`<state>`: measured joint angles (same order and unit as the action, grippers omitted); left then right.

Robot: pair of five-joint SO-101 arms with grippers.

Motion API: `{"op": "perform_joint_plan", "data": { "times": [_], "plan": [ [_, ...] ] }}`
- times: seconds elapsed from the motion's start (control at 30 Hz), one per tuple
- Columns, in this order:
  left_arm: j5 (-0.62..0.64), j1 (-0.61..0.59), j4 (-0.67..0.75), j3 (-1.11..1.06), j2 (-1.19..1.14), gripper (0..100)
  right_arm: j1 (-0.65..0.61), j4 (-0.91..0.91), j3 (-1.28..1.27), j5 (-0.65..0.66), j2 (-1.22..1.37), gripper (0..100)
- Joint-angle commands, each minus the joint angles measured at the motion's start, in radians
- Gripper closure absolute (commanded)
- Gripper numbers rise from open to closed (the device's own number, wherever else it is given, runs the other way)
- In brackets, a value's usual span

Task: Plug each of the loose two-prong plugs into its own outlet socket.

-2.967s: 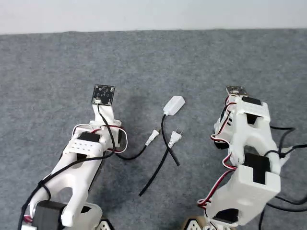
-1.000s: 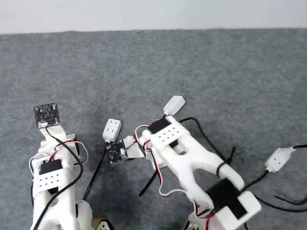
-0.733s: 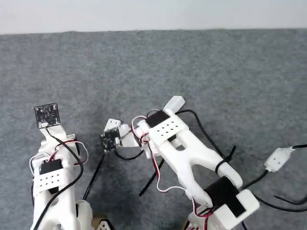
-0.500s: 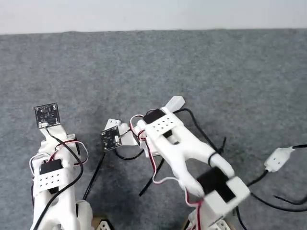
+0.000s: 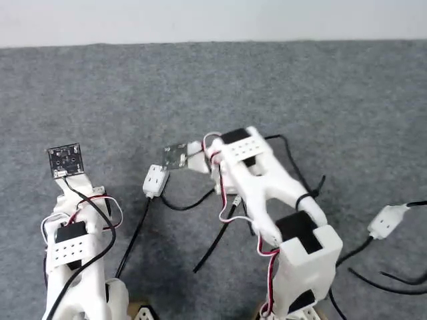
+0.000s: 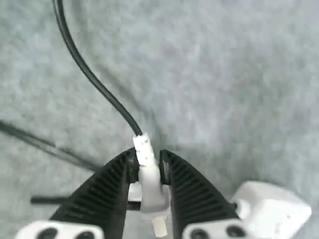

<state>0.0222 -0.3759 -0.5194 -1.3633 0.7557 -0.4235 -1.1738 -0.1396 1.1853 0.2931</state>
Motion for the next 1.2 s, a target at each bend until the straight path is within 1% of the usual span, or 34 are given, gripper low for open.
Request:
{"op": "perform_joint_plan", "data": {
  "times": [0.0, 0.13, 0.23, 0.4, 0.47, 0.53, 0.67, 0.8, 0.93, 1.17],
  "plan": [
    [-0.011, -0.006, 0.021, 0.051, -0.005, 98, 0.065, -0.160, 0.144, -0.020, -0.096, 99.0],
    [-0.011, -0.006, 0.021, 0.051, -0.005, 98, 0.154, -0.326, 0.212, -0.020, -0.153, 99.0],
    [-0.011, -0.006, 0.021, 0.051, -0.005, 98, 0.254, -0.401, 0.230, -0.018, -0.209, 99.0],
    [-0.011, -0.005, 0.021, 0.051, -0.005, 98, 0.455, -0.406, 0.226, -0.014, -0.292, 99.0],
    [-0.011, -0.005, 0.021, 0.051, -0.005, 98, 0.501, -0.412, 0.221, -0.008, -0.285, 99.0],
    [-0.011, -0.005, 0.020, 0.051, -0.005, 98, 0.536, -0.404, 0.187, -0.032, -0.262, 99.0],
    [-0.011, -0.005, 0.018, 0.051, -0.005, 98, 0.573, -0.343, 0.054, -0.072, -0.194, 98.6],
    [-0.011, -0.002, 0.018, 0.051, -0.005, 98, 0.593, -0.225, -0.057, -0.015, -0.133, 92.5],
    [-0.011, -0.002, 0.018, 0.051, -0.005, 98, 0.591, -0.209, -0.060, -0.014, -0.119, 87.2],
    [-0.011, -0.003, 0.018, 0.051, -0.005, 98, 0.595, -0.211, -0.035, -0.012, -0.165, 86.5]
  ]
}}
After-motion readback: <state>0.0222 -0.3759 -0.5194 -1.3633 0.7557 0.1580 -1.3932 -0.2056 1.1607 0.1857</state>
